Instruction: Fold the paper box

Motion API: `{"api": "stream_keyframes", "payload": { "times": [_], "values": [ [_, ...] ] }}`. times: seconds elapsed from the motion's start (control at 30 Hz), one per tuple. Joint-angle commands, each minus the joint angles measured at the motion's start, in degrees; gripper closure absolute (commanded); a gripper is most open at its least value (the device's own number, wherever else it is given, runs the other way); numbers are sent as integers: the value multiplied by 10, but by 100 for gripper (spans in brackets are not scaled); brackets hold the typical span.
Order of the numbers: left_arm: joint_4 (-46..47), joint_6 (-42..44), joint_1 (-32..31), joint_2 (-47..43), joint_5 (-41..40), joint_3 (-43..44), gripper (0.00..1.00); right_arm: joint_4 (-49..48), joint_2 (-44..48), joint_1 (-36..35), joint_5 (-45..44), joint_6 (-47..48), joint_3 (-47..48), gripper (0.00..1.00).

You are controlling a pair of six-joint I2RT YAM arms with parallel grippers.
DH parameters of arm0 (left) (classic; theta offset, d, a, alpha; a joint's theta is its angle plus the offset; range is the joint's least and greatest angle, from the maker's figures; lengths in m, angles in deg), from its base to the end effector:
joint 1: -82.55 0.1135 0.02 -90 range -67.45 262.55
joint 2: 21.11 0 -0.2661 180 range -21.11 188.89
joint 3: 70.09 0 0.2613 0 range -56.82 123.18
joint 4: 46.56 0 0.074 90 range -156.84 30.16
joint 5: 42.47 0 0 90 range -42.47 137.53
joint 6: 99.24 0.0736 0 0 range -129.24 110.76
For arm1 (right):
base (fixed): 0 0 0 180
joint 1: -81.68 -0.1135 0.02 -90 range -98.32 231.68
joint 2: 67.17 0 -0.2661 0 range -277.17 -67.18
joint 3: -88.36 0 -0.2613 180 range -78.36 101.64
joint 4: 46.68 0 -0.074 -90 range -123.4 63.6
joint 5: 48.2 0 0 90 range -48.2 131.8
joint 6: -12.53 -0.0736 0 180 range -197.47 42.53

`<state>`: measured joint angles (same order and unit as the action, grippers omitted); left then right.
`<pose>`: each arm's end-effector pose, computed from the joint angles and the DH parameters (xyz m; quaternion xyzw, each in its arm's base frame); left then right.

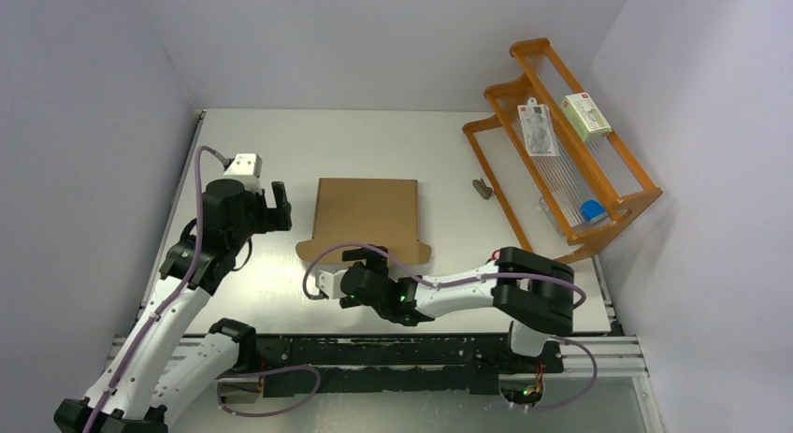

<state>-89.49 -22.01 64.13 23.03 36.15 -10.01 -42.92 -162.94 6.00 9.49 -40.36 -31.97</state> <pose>0.2043 -0.0527 0.3042 -0.0099 0.8499 -0.0584 0.5236 0.1278 0.3414 0.1370 -0.6594 0.5797 -0.1035 0.4674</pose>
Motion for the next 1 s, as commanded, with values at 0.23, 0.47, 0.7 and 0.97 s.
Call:
{"api": "stream_keyframes", "payload": {
  "times": [0.23,0.47,0.7,0.97],
  "values": [
    [-1,9,13,-3,14,-2,5,-123,-49,-5,-99,80,-11,46],
    [-4,8,14,-8,10,-2,6,-131,-34,-5,-110,90,-21,81],
    [-2,6,14,-18,4,-3,6,-105,5,-5,-106,83,-24,100],
    [-1,-4,17,-28,3,11,6,-11,72,-5,-72,65,18,100]
  ]
}}
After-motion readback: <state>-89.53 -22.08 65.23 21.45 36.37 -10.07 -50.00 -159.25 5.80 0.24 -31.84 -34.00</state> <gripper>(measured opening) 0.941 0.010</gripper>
